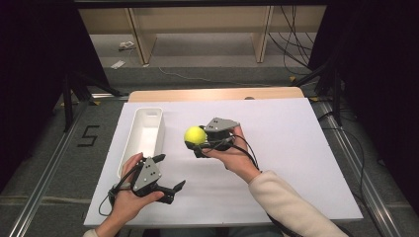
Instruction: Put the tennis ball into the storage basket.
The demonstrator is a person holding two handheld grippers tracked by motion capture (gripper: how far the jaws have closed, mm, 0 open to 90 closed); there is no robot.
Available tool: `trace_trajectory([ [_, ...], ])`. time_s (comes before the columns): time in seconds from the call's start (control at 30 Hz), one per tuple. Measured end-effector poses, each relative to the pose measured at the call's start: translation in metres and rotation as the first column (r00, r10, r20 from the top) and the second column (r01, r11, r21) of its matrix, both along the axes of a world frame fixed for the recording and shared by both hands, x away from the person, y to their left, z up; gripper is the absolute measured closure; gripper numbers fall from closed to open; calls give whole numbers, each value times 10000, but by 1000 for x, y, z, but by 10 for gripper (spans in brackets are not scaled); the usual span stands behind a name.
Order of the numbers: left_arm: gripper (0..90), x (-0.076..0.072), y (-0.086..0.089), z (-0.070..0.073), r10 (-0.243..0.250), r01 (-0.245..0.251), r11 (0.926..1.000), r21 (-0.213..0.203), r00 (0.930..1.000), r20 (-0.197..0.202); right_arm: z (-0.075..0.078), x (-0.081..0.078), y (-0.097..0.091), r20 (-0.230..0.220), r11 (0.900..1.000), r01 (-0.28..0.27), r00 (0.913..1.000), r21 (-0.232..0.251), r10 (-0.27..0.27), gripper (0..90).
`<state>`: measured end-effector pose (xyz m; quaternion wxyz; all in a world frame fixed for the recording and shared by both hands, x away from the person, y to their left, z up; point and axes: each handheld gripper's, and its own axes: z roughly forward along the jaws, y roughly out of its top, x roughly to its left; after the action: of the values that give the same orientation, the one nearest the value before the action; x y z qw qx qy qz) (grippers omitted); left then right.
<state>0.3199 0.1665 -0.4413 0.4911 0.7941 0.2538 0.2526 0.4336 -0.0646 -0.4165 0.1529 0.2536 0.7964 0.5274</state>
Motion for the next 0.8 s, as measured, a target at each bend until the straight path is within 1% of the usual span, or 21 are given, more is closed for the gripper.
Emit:
trace_trajectory([
  [0.77, 0, 0, 0, 0, -30, 30, 10000, 20, 10000, 40, 5, 2, 8, -6, 9998, -95, 10000, 155, 95, 266],
  [0.8, 0, 0, -1, 0, -25, 24, 10000, -25, 10000, -2, 5, 2, 8, -16, 9998, -108, 9999, 152, 109, 266],
])
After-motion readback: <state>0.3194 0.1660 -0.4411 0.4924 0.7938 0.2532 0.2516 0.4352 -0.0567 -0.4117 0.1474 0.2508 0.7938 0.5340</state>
